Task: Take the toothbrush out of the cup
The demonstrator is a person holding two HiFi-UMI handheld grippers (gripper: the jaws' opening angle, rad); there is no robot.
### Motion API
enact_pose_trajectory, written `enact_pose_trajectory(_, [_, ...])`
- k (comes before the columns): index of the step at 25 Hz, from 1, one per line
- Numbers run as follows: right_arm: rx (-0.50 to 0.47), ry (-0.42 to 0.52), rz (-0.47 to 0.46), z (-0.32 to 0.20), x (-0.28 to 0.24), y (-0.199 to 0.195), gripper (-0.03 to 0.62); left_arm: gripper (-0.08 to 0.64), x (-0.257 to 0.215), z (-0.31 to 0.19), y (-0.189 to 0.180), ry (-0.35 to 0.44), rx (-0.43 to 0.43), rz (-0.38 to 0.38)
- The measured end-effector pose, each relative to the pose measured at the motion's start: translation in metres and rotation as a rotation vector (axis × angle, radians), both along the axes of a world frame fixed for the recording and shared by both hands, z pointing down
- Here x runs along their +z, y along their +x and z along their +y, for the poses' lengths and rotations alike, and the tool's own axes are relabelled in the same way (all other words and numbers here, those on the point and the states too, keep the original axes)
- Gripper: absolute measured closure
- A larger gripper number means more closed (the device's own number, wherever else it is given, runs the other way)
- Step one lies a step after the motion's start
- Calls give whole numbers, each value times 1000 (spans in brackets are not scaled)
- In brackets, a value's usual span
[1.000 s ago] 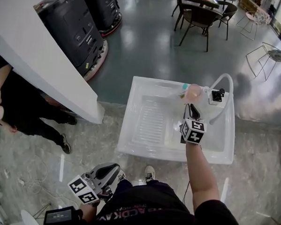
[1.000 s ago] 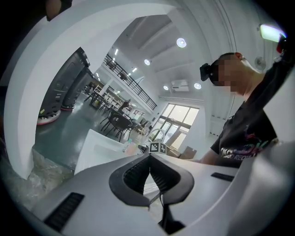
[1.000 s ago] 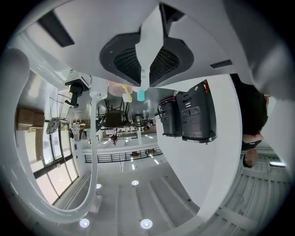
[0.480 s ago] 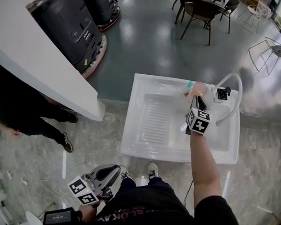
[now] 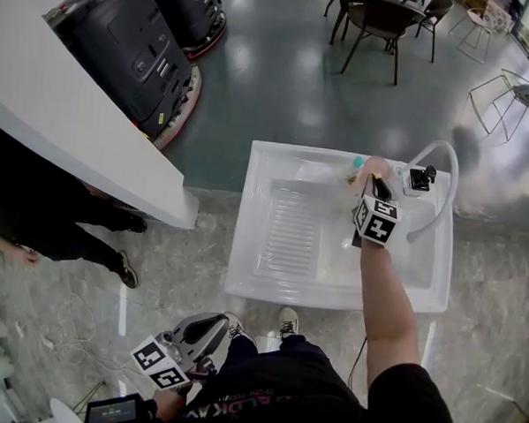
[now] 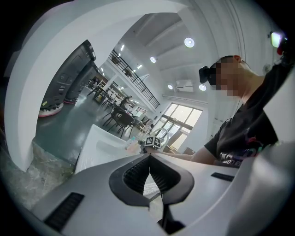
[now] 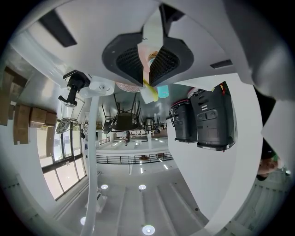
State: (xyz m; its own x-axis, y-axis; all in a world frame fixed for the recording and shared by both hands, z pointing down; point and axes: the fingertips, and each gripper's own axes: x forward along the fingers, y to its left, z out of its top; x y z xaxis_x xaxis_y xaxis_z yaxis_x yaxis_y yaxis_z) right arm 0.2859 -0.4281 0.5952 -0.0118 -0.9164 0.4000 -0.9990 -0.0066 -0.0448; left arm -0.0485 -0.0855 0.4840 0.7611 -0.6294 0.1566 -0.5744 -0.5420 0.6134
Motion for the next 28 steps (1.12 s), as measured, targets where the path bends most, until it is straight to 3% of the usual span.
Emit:
enact_pose_trajectory(20, [3,-4,9,-41,-4,8,549,552,5,-5,9,-25,-20,0])
enact_pose_trajectory(28, [-5,-42,57,-53,4,10,549,552,9,-12,7,-34,-25,9])
